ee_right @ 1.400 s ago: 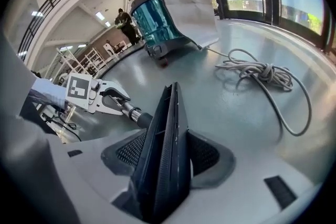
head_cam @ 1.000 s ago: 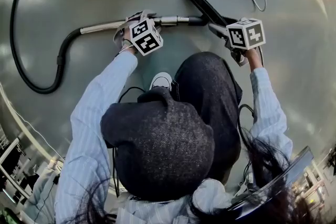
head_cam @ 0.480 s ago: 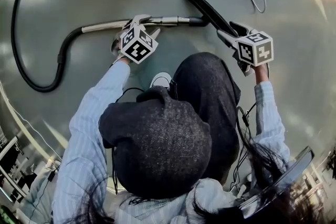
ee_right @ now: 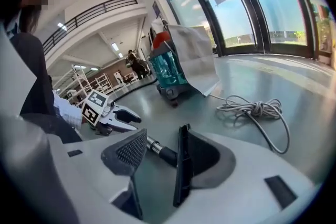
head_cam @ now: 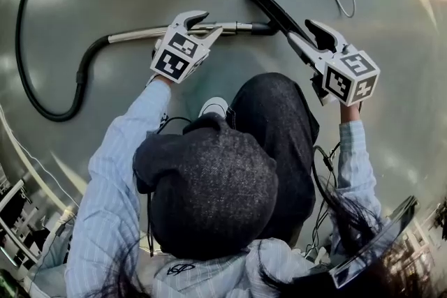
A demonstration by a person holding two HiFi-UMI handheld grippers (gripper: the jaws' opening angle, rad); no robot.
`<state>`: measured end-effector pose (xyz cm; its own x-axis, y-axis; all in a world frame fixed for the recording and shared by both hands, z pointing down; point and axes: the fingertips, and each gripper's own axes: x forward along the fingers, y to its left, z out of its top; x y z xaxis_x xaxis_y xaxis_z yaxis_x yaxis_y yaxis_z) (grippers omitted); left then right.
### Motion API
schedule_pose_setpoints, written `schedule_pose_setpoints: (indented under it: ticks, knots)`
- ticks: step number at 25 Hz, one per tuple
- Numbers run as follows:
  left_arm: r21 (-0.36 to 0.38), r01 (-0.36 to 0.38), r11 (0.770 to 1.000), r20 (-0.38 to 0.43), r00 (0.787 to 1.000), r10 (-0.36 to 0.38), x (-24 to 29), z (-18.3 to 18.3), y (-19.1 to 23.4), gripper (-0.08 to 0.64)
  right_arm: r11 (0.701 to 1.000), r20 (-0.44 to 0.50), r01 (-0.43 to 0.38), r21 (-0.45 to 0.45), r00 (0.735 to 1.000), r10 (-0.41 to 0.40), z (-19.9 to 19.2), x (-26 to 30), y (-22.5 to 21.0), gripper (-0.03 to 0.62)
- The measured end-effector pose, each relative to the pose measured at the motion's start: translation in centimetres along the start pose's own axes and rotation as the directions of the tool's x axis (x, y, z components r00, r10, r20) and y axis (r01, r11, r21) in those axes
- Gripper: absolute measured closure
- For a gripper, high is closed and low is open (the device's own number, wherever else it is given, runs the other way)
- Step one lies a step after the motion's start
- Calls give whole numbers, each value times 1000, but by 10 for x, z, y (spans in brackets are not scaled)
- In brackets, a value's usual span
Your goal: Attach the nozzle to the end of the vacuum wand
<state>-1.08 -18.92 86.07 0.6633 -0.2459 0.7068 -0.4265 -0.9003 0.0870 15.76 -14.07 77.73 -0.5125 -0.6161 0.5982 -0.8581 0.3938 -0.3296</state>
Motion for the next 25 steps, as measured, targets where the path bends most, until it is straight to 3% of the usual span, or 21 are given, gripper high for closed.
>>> schedule_pose_setpoints:
  ticks: [3, 6, 10, 12, 16, 20, 25]
  knots:
    - [-20, -13, 1000, -14, 1000, 13, 5, 7, 4, 405, 1000, -5, -18, -12, 1000, 17, -1, 13, 10, 344]
    - [-97, -5, 995, -7, 1000, 5, -3, 11, 0, 420, 998, -25, -39, 40, 999, 40, -7, 23, 17, 345]
    - [-140, -2, 990, -46, 999, -5, -38, 18, -14, 430, 993, -69, -51, 106, 996, 59, -6, 19, 40, 350]
    - [-148, 8, 989, -73, 997, -19, -58, 24, -21, 441, 994, -92, -29, 101, 995, 38, 3, 11, 55, 391]
    - [-152, -31, 988, -68, 997, 21, -103, 52, -24, 510, 995, -104, 19, 97, 995, -9, 30, -15, 88, 559]
    - [-163, -56, 985, -32, 998, 51, -151, 90, -27, 544, 996, -126, 44, 72, 991, -35, 60, -47, 115, 586]
    - [-226, -81, 971, -40, 996, 74, -235, 100, -43, 555, 995, -137, 33, 95, 990, -19, 93, -88, 174, 586]
